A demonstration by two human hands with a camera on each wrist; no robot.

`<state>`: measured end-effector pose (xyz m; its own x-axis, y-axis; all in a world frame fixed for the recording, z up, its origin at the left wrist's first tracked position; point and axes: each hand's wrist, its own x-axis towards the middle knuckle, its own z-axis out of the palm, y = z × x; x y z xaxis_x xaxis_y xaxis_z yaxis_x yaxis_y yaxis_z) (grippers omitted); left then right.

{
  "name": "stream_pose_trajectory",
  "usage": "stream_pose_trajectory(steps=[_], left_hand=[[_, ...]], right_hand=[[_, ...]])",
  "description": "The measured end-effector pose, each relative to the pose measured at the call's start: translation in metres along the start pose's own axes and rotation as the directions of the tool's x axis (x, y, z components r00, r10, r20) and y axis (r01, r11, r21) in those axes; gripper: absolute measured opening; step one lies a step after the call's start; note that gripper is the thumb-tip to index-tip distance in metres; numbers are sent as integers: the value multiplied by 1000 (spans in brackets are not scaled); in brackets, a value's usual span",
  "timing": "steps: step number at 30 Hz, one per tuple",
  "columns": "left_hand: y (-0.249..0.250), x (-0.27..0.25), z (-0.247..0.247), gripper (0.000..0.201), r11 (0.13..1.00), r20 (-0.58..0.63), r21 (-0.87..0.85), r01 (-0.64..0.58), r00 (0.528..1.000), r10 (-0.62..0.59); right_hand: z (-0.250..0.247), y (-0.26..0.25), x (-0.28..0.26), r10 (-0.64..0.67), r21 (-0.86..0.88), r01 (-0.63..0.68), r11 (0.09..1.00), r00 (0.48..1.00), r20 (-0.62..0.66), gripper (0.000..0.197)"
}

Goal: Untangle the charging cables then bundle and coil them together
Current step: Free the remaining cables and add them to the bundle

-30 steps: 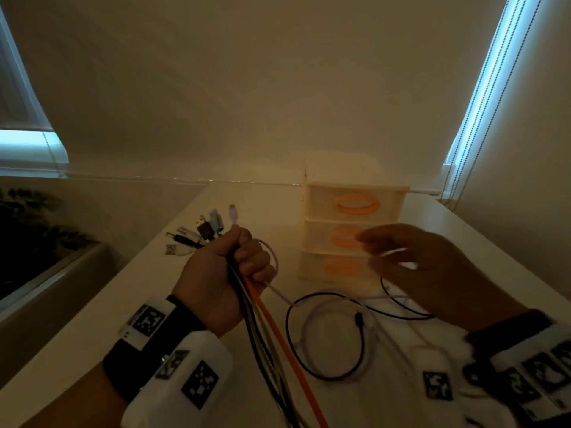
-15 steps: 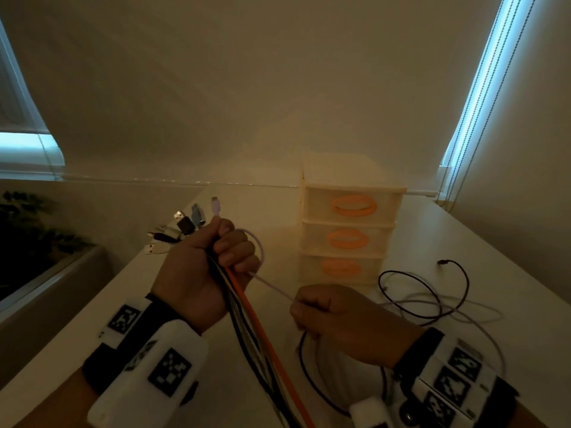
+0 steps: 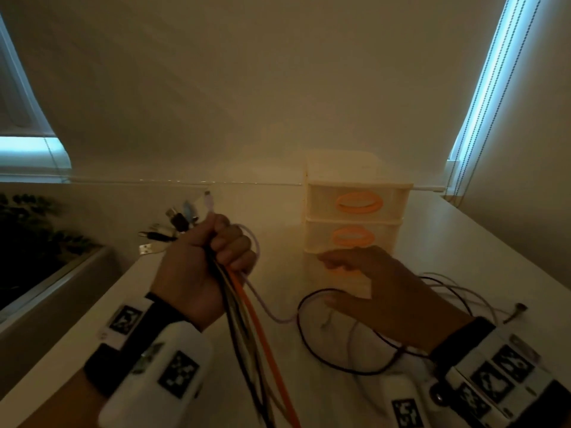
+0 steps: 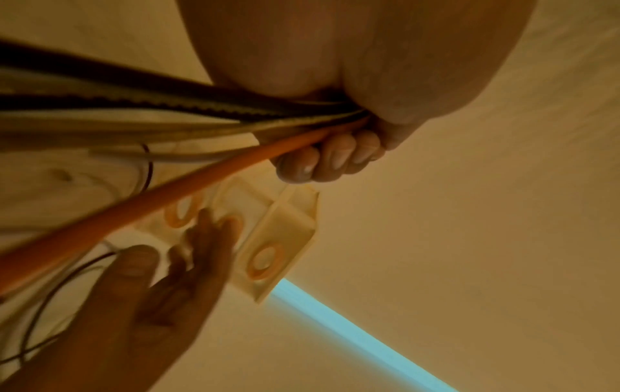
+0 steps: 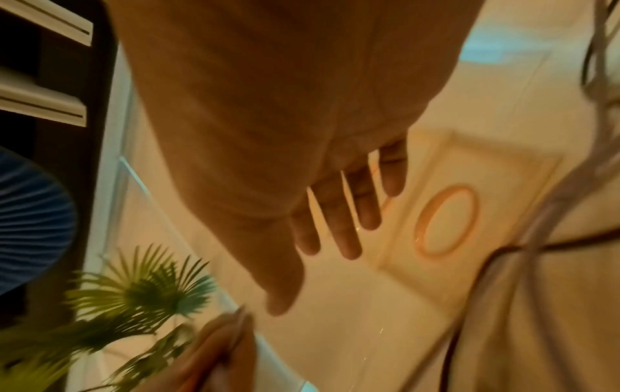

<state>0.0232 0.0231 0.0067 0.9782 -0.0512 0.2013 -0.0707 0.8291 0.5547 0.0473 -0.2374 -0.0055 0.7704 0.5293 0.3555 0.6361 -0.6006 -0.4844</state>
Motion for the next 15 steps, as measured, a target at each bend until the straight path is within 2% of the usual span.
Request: stream_pose_trajectory(steps=[1, 3, 5, 7, 9, 11, 13, 15], left_hand=[[-7, -1, 3, 35, 1000, 15, 6, 10, 1000, -10], [-13, -3, 7, 35, 1000, 40, 8, 30, 999, -30], [-12, -4, 6, 35, 999, 39, 10, 40, 998, -40], [-8, -5, 5, 34, 999, 44, 3, 50, 998, -50], [-2, -6, 2, 34, 998, 41, 6, 65, 997, -65], [7, -5, -3, 34, 989, 113, -18, 146, 983, -143], [11, -6, -2, 31, 958, 216, 14, 287, 935, -283], [4, -11, 3, 26, 911, 204, 165, 378, 891, -406]], right_hand=[[6, -14, 1, -6, 96, 3, 995, 999, 36, 58], [22, -38, 3, 23, 239, -76, 968, 976, 217, 57], [36, -51, 4, -7, 317, -115, 942, 933, 359, 36], [39, -50, 4, -24, 419, -153, 895, 921, 388, 14], [33, -37, 4, 24, 434, -192, 880, 932, 363, 19], [24, -22, 6, 96, 358, -202, 911, 951, 294, 25], [18, -11, 8, 143, 249, -187, 950, 972, 185, 26], [18, -4, 12, 146, 161, -152, 975, 988, 46, 27]])
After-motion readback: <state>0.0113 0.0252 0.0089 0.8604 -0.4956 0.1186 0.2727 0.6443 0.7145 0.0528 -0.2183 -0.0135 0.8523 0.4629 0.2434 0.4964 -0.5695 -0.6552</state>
